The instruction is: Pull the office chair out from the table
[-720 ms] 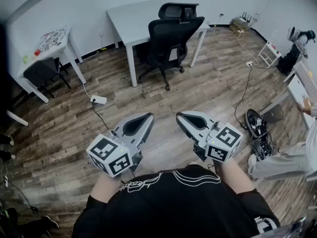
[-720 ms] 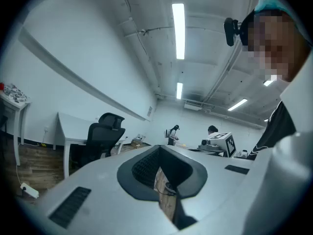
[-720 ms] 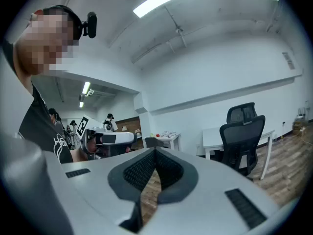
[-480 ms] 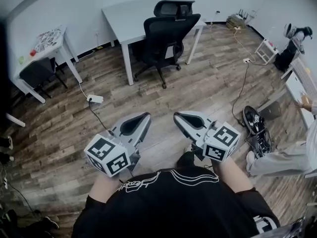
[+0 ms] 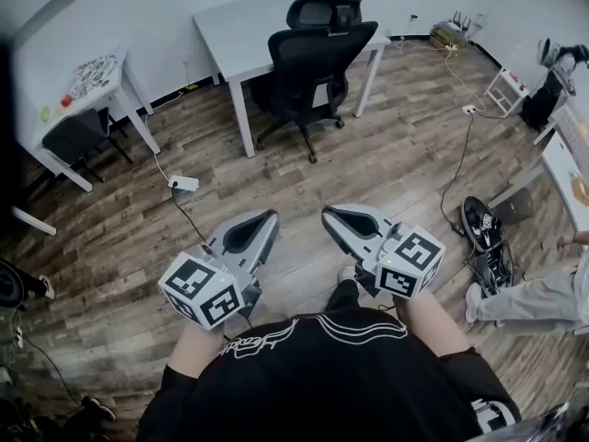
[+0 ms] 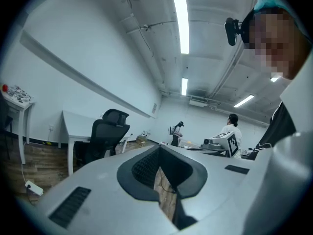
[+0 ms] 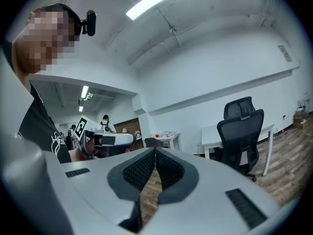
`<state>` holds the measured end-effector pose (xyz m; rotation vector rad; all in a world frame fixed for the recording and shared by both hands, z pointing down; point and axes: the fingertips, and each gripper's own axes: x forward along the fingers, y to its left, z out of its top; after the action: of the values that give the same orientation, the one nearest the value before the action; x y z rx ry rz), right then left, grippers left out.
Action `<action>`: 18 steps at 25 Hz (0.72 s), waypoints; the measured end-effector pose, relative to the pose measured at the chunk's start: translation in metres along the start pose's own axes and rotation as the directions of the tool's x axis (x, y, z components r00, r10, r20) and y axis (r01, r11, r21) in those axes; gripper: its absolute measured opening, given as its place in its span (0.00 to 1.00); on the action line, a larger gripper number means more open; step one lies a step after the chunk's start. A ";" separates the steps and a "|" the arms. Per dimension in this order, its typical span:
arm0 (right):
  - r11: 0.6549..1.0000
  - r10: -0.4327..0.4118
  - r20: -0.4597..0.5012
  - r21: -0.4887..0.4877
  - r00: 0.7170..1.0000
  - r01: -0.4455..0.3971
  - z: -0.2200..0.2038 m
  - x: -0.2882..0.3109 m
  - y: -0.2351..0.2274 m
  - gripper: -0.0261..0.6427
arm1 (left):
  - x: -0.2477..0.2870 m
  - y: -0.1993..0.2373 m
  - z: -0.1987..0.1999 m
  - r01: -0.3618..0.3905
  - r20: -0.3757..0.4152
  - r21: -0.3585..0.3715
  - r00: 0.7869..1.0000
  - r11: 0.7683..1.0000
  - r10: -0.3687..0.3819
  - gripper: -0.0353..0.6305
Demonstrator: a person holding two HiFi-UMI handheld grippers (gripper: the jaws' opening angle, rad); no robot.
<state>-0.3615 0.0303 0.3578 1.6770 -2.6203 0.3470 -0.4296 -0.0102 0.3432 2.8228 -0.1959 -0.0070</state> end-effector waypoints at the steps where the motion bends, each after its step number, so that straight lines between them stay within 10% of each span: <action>1: 1.000 0.003 -0.003 -0.005 1.000 -0.003 0.000 -0.001 -0.004 0.09 | 0.005 0.001 -0.001 -0.002 -0.003 -0.002 1.000 1.000 0.002 0.06; 18: 0.992 -0.095 0.000 0.088 0.995 0.095 0.013 -0.056 -0.248 0.09 | 0.250 0.033 -0.017 0.023 -0.114 -0.012 0.993 1.000 -0.025 0.06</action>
<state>-0.1134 -0.0215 0.3822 1.8229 -2.5521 0.4630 -0.1860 -0.0696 0.3740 2.8041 -0.1354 0.1472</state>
